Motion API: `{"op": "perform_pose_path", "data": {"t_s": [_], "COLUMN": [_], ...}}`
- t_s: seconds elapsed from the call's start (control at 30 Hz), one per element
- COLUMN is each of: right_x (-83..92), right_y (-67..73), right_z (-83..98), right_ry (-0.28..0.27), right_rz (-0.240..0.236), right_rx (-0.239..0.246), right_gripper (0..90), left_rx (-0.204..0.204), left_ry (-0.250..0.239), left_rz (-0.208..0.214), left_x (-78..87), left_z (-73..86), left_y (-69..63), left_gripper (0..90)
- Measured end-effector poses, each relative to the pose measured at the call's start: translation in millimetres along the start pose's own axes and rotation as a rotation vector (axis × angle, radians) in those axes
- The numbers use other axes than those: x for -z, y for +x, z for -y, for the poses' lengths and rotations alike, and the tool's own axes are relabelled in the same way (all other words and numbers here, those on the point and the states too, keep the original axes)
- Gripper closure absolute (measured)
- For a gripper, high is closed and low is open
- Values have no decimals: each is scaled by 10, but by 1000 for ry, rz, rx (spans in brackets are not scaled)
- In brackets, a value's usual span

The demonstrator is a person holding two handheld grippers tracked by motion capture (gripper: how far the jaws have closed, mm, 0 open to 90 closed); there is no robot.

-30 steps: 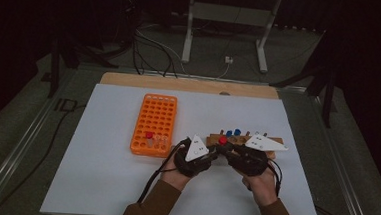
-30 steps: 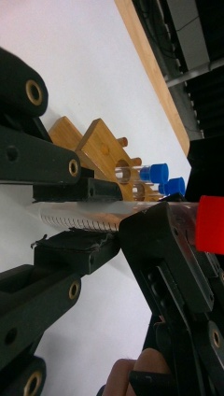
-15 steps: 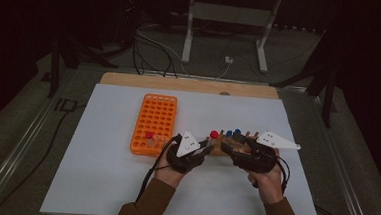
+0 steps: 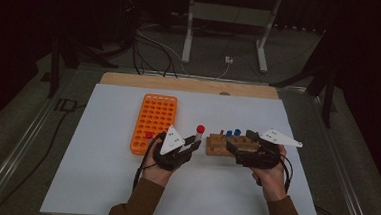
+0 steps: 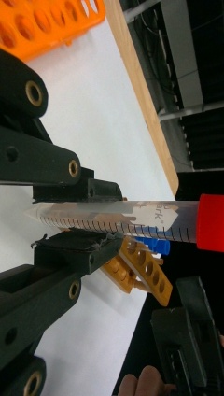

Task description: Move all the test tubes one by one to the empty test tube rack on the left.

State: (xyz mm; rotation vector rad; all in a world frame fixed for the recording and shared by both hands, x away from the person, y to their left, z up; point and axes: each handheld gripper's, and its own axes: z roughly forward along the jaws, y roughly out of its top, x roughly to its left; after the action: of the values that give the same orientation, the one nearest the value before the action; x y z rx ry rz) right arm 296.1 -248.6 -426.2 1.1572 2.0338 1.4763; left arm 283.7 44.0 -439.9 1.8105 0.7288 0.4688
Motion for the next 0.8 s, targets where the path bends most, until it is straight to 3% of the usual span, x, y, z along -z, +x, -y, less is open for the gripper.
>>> {"op": "perform_pose_path", "data": {"t_s": [0.27,0.8], "right_x": [0,36], "right_y": [-40,-73], "right_z": [7,15], "right_ry": [5,-6], "right_rz": [48,69], "right_rx": [-10,-20], "right_gripper": [4,4], "left_rx": [23,51], "left_ry": [-13,-24], "left_rz": [-19,-51], "left_x": [182,490], "left_z": [31,81], "left_y": [122,331], "left_gripper": [759,759]}}
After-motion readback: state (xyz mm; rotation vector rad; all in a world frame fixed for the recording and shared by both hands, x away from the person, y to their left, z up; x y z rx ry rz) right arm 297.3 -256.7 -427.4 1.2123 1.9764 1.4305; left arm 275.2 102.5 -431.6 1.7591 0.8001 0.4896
